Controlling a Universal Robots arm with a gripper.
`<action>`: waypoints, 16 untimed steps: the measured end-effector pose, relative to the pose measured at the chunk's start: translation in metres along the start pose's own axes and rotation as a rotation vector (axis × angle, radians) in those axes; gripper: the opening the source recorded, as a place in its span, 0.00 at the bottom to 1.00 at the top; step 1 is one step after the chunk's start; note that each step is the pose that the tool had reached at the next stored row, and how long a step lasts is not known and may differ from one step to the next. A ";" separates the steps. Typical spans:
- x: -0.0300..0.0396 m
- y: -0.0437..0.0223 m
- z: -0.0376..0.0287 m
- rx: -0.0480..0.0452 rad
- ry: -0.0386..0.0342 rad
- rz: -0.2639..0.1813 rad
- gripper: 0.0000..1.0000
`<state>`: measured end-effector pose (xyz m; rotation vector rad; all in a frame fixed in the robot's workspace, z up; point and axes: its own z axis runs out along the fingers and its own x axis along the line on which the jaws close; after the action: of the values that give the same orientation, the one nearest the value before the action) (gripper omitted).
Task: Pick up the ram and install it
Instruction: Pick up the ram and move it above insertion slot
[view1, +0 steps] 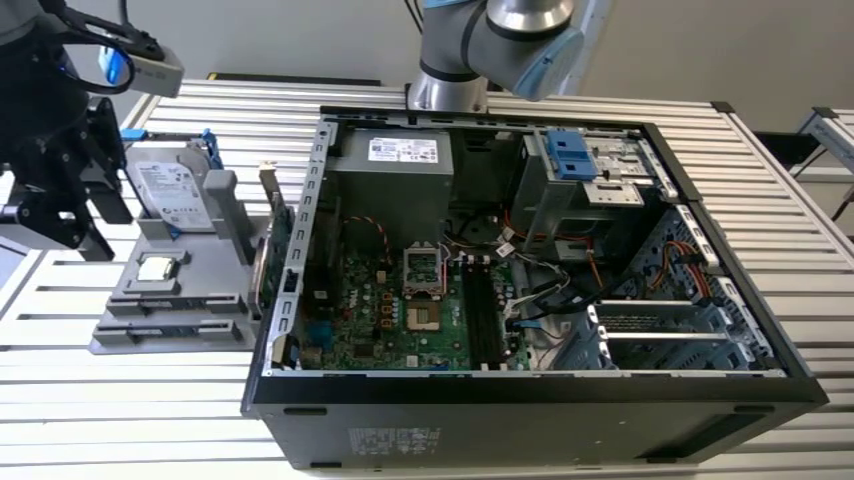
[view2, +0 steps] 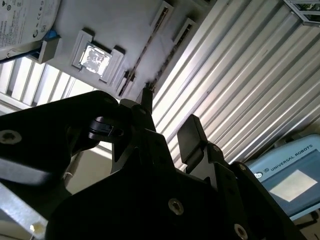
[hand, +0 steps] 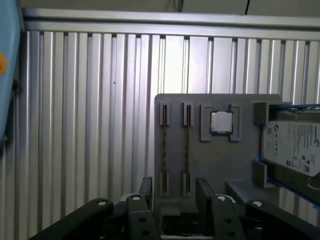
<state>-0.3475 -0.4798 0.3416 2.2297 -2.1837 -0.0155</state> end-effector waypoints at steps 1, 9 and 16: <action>0.0000 0.0000 0.0007 0.0001 0.0002 0.000 1.00; -0.0001 -0.0002 0.0071 0.0011 0.0028 0.001 1.00; -0.0001 -0.0003 0.0127 0.0015 0.0075 0.001 1.00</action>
<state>-0.3475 -0.4798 0.3289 2.2259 -2.1817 -0.0055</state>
